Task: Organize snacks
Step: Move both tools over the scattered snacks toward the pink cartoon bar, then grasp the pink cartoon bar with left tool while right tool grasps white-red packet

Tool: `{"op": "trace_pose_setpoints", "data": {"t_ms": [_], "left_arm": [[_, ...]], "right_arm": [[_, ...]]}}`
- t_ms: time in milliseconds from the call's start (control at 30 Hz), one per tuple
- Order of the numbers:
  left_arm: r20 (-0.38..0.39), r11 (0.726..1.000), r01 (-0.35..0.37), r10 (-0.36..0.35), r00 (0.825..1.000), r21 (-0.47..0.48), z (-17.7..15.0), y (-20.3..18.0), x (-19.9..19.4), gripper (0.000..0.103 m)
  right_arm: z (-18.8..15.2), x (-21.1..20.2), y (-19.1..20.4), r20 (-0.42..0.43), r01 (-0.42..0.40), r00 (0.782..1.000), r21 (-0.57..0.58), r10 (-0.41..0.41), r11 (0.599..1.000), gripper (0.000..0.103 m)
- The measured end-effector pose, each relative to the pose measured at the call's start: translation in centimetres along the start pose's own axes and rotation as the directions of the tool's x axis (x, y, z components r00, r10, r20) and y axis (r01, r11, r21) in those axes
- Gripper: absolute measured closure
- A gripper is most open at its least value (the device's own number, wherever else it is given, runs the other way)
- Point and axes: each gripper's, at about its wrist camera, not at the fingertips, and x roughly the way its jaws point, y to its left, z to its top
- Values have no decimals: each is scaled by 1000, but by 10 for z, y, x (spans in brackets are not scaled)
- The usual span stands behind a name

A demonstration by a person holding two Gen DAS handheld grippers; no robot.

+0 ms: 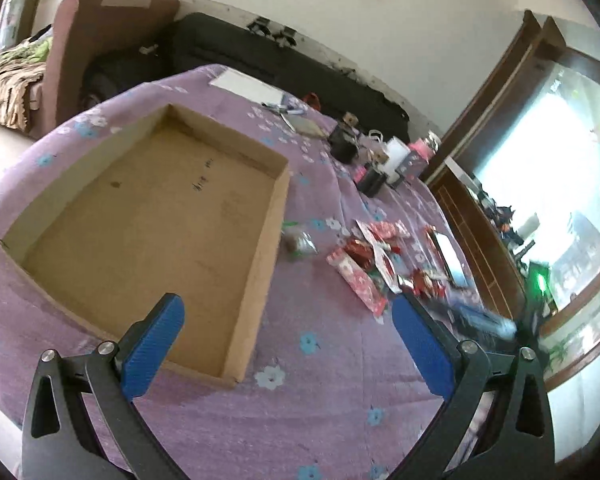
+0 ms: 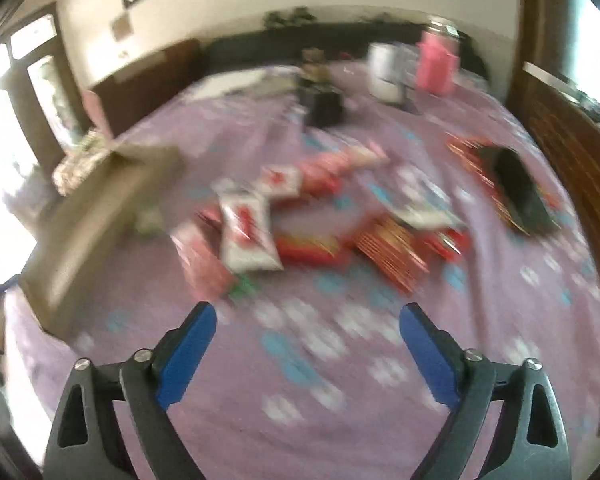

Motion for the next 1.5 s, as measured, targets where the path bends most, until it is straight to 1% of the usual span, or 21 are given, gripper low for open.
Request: {"op": "trace_pose_setpoints", "data": {"t_ms": [67, 133, 233, 333, 433, 467, 533, 633, 800, 867, 933, 1000, 1033, 1100, 1167, 1267, 1333, 1367, 1433, 1467, 1500], "left_arm": [[-22, 1000, 13, -12, 1000, 22, -3, -6, 3, 0], [-30, 999, 26, -25, 999, 41, -6, -10, 2, 0], [-30, 996, 28, -26, 999, 83, -9, -20, 2, 0], [-43, 994, 43, -39, 998, 102, -9, -28, 5, 6], [-68, 995, 43, -37, 997, 88, -8, -35, 15, 6], [-78, 995, 44, -37, 996, 85, -7, -37, 18, 6], [-92, 995, 38, -30, 995, 93, -4, -45, 26, 6], [-108, 993, 21, -8, 994, 118, -3, -61, 40, 6], [-178, 987, 23, 6, 984, 161, 0, -92, 82, 6], [-200, 987, 20, 13, 980, 160, 4, -100, 97, 6], [-218, 988, 23, 11, 976, 154, 7, -105, 113, 14], [-250, 989, 21, 16, 968, 148, 10, -109, 130, 40], [-269, 989, 23, 18, 963, 147, 10, -110, 137, 42], [-285, 988, -20, 64, 957, 154, 8, -111, 152, 42], [-286, 987, -38, 83, 955, 158, 6, -113, 160, 42], [-274, 974, -90, 147, 951, 210, -1, -117, 171, 42], [-285, 970, -100, 162, 945, 222, -5, -117, 178, 42], [-267, 969, -104, 164, 950, 225, -5, -118, 176, 42], [-267, 970, -101, 160, 950, 221, -5, -117, 175, 45], [-266, 971, -97, 155, 952, 220, -3, -117, 175, 57], [-265, 968, -102, 163, 950, 230, -2, -118, 176, 75]], "right_arm": [[18, 15, 8, 0, -34, 999, 15, 34, 999, 25], [28, 30, 12, -6, -81, 997, 45, 82, 996, 27], [41, 56, 15, -7, -117, 993, 76, 118, 990, 28], [46, 75, 15, -15, -159, 987, 96, 161, 983, 34], [46, 86, 16, -29, -183, 982, 101, 186, 978, 52], [44, 87, 16, -34, -195, 979, 102, 199, 976, 70], [40, 90, 13, -30, -218, 974, 109, 223, 970, 72], [36, 81, 9, 19, -216, 976, 109, 215, 970, 72], [38, 59, -16, 123, -233, 969, 186, 213, 955, 72], [39, 55, -27, 142, -238, 967, 214, 211, 947, 72], [39, 52, -37, 155, -239, 966, 246, 205, 940, 72], [39, 49, -44, 167, -238, 966, 263, 198, 935, 72], [40, 46, -46, 176, -237, 965, 269, 194, 934, 72], [41, 44, -46, 186, -231, 965, 267, 185, 936, 71], [41, 42, -45, 192, -227, 965, 259, 180, 939, 71], [40, 42, -43, 195, -224, 964, 246, 178, 943, 71], [40, 40, -42, 198, -221, 964, 242, 175, 945, 71], [40, 40, -42, 199, -221, 964, 242, 174, 945, 71], [39, 39, -43, 201, -218, 965, 244, 170, 945, 71], [38, 39, -43, 201, -216, 965, 244, 169, 945, 71], [39, 40, -43, 200, -215, 965, 245, 168, 945, 71]]}}
